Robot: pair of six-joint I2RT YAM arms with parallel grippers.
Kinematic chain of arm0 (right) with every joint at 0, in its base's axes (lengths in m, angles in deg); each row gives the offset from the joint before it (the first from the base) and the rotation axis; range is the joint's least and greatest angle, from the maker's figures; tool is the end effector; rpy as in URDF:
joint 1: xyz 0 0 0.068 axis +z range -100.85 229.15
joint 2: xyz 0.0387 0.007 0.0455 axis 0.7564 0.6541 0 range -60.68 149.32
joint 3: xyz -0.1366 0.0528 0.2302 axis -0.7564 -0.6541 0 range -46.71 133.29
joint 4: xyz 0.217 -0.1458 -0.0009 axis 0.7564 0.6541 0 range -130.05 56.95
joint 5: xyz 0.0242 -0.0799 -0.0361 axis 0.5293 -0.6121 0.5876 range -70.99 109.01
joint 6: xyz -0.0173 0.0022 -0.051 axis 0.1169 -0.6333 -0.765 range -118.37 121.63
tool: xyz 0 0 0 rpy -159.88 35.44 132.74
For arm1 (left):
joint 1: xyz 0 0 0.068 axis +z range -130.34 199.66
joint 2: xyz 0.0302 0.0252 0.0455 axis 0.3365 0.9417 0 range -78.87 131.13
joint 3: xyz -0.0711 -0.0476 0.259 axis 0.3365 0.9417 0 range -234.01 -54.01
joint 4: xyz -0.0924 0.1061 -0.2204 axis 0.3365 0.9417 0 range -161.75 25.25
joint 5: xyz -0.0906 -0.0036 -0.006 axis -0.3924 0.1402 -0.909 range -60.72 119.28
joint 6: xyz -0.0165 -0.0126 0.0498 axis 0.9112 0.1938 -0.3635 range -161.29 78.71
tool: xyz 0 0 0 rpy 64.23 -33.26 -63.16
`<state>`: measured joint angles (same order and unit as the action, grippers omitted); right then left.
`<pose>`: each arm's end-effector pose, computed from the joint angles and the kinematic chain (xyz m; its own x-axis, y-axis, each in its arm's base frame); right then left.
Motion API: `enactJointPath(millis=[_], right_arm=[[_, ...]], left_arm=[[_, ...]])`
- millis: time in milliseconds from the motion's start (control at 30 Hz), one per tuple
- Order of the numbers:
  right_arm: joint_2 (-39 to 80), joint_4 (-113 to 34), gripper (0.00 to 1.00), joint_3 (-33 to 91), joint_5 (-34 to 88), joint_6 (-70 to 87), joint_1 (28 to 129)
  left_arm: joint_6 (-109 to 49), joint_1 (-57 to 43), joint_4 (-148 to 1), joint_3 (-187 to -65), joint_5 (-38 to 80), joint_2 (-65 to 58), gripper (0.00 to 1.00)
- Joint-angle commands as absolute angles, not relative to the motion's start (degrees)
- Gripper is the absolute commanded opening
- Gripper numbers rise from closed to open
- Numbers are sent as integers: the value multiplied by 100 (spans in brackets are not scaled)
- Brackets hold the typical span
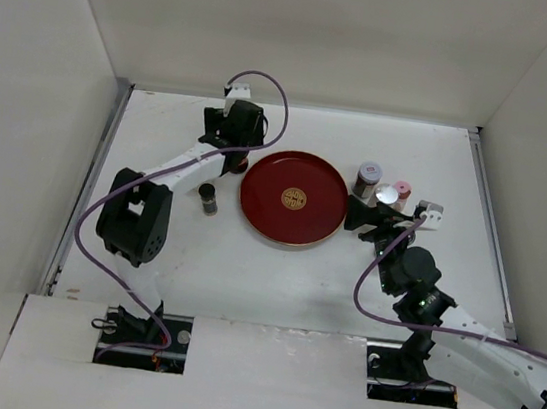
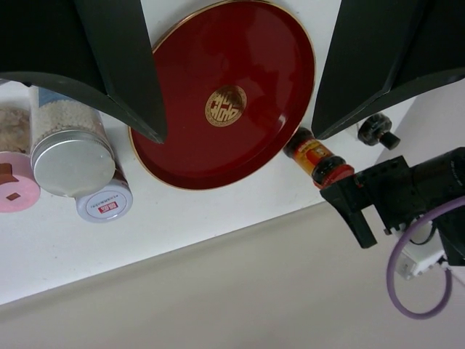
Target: Organize the condiment bottles
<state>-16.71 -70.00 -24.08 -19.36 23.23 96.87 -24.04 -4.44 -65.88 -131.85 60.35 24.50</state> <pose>0.1381 0.1188 0.2789 0.0322 0.4644 -0.8850 -0.1924 0.8718 0.4505 0.3883 -0.1535 0.2644 -0.4387 -0.0821 -0.8949 -0.1910 0.9816 0.0036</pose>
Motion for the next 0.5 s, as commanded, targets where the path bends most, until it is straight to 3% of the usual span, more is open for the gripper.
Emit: enactJointPath(millis=[0, 267, 467], right_arm=[[-1708, -7116, 87, -2263, -1825, 2325, 9736], [-1638, -7116, 89, -2263, -1825, 2351, 9736], [-1691, -7116, 89, -2272, -1825, 2351, 9736]], left_arm=[[-2293, -376, -6621, -13442, 5856, 2615, 91], [-2143, -385, -6498, -13469, 5679, 2782, 85], [-2081, -376, -6524, -13443, 5706, 2774, 59]])
